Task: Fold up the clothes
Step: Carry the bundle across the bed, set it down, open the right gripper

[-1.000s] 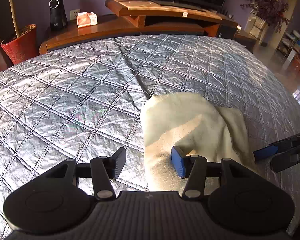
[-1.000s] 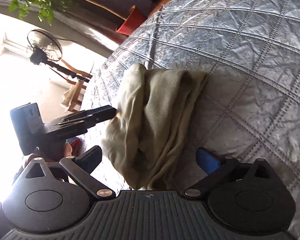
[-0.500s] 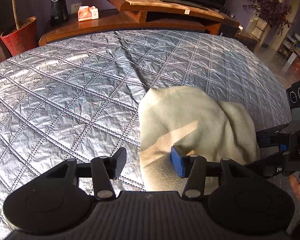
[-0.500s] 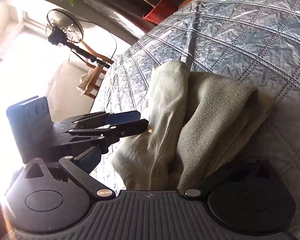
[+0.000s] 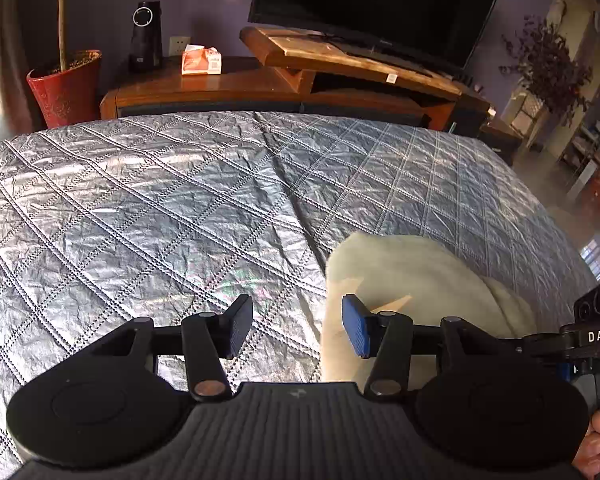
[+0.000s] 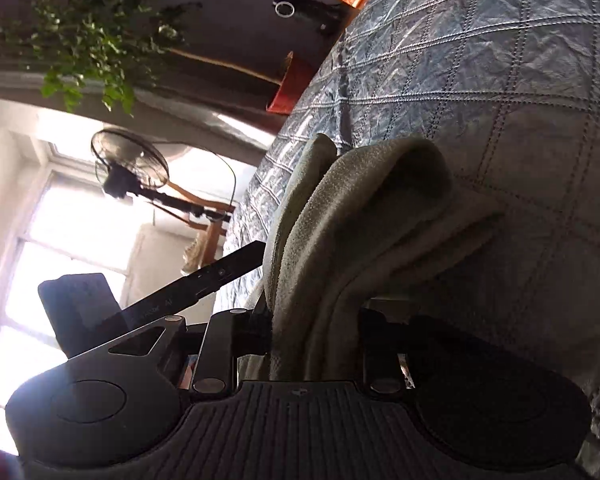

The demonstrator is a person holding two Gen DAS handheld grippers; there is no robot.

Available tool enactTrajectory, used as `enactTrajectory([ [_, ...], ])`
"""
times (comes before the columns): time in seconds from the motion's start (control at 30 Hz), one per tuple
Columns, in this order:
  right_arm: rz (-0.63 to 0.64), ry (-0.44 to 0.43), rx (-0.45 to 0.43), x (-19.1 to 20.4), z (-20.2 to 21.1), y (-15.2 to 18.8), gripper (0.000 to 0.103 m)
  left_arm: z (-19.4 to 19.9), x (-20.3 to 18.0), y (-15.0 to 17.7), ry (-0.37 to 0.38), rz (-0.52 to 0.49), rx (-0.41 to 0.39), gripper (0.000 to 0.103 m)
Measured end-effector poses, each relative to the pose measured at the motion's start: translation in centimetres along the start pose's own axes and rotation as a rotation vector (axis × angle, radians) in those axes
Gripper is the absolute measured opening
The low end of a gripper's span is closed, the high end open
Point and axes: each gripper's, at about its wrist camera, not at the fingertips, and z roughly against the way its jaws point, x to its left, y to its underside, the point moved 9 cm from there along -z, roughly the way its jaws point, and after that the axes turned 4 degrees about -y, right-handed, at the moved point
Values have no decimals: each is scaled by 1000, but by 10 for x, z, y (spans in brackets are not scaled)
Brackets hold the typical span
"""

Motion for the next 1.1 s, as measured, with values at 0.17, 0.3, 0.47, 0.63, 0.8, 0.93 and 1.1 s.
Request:
enactTrajectory([
  [0.17, -34, -41, -285, 4, 73, -39, 28, 3, 2, -4, 17, 45, -24, 47],
  [0.3, 5, 46, -536, 0, 150, -96, 29, 5, -11, -1, 43, 12, -30, 47],
  [0.47, 19, 269, -738, -37, 221, -160, 29, 2, -26, 3, 68, -34, -27, 48],
  [0.63, -192, 368, -781, -115, 236, -177, 36, -6, -32, 2, 79, -38, -26, 48],
  [0.8, -46, 537, -702, -99, 230, -168, 56, -13, -30, 2, 63, -19, 1, 53],
  [0.93, 216, 823, -630, -64, 241, -151, 55, -15, -30, 5, 38, -17, 35, 65],
  [1.1, 528, 1029, -525, -26, 225, -176, 56, -19, -37, 12, 30, -37, 81, 77],
])
